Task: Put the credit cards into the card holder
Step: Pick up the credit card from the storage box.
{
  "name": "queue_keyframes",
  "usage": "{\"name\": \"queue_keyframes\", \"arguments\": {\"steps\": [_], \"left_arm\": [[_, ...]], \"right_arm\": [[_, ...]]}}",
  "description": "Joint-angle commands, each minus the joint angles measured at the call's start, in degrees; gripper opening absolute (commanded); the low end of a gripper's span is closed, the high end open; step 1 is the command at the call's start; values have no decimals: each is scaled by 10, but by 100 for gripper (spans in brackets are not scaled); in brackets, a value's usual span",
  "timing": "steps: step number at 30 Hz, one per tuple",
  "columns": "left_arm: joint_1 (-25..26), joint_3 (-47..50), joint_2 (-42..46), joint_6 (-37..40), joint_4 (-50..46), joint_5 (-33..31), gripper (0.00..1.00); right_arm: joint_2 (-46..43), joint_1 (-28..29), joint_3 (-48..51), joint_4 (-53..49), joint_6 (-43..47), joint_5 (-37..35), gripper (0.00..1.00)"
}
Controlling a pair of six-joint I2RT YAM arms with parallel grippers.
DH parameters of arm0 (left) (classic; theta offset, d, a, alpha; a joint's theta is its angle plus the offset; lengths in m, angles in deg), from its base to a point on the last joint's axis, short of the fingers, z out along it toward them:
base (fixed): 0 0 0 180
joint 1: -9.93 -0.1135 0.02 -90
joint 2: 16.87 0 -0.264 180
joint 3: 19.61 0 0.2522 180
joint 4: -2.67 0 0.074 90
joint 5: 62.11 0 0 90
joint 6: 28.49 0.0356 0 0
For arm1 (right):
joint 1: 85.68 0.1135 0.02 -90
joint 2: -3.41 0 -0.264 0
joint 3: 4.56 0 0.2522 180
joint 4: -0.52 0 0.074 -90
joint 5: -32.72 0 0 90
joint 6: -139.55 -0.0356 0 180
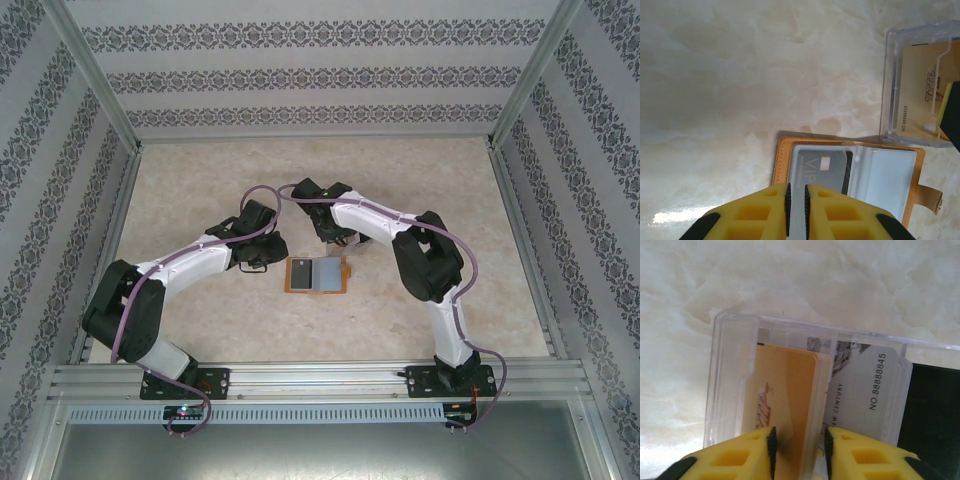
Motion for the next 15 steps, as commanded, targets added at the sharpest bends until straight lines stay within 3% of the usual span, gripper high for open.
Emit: {"name": "queue_keyframes", "arguments": {"steps": [1,15], "left_arm": [[-9,-4,10,10,-17,-3,17],[-11,-1,6,8,-13,5,17]], "right_arm": [[4,4,-16,-23,8,-57,30],[-20,4,-4,-24,6,-81,30]]}}
